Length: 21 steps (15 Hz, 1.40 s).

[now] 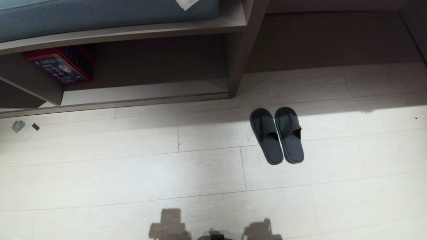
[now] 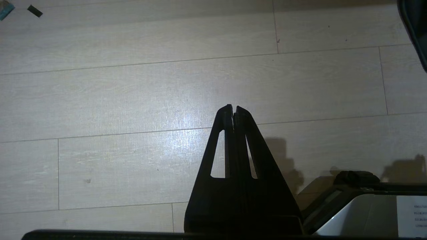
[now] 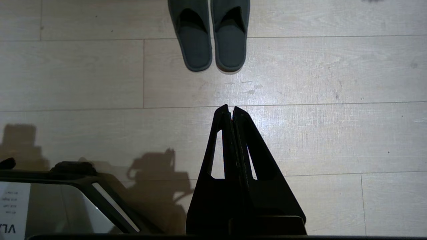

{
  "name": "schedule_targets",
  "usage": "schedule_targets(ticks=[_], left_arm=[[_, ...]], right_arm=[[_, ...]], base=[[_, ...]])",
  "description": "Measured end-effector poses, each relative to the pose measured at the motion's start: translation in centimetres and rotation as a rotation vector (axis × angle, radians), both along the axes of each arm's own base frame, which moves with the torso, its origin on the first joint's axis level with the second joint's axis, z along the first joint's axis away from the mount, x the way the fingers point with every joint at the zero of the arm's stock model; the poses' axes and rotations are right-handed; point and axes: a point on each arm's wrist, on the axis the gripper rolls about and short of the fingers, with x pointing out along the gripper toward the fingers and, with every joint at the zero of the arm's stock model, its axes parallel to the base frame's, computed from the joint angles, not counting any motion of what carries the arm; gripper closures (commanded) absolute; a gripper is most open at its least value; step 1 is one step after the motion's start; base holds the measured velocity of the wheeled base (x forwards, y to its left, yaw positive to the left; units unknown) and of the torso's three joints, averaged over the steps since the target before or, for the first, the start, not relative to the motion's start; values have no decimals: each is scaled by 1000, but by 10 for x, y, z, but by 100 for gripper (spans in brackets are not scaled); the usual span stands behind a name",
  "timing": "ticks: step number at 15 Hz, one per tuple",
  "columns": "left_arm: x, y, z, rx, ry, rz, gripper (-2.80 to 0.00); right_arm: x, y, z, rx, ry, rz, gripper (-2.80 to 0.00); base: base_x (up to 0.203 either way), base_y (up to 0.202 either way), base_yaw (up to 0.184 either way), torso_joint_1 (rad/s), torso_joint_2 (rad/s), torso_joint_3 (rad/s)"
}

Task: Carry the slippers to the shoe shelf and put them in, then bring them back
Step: Pick up the slippers on the floor

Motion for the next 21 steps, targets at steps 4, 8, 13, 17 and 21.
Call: schedule_targets(ticks=[4,8,13,17,21], left_arm=[[0,0,0,0,0,0,0],[0,0,0,0,0,0,0],[0,0,0,-1,0,0,0],[0,0,0,-1,0,0,0],[0,0,0,-1,0,0,0]], right_arm=[[0,0,0,0,0,0,0],[0,0,0,0,0,0,0],[0,0,0,0,0,0,0],[0,0,0,0,0,0,0],[0,0,0,0,0,0,0]], base=[[0,0,0,3,3,-197],[0,0,0,2,3,-193],[0,0,0,2,2,-198],[0,0,0,3,1,-198],[0,0,0,5,3,-201]])
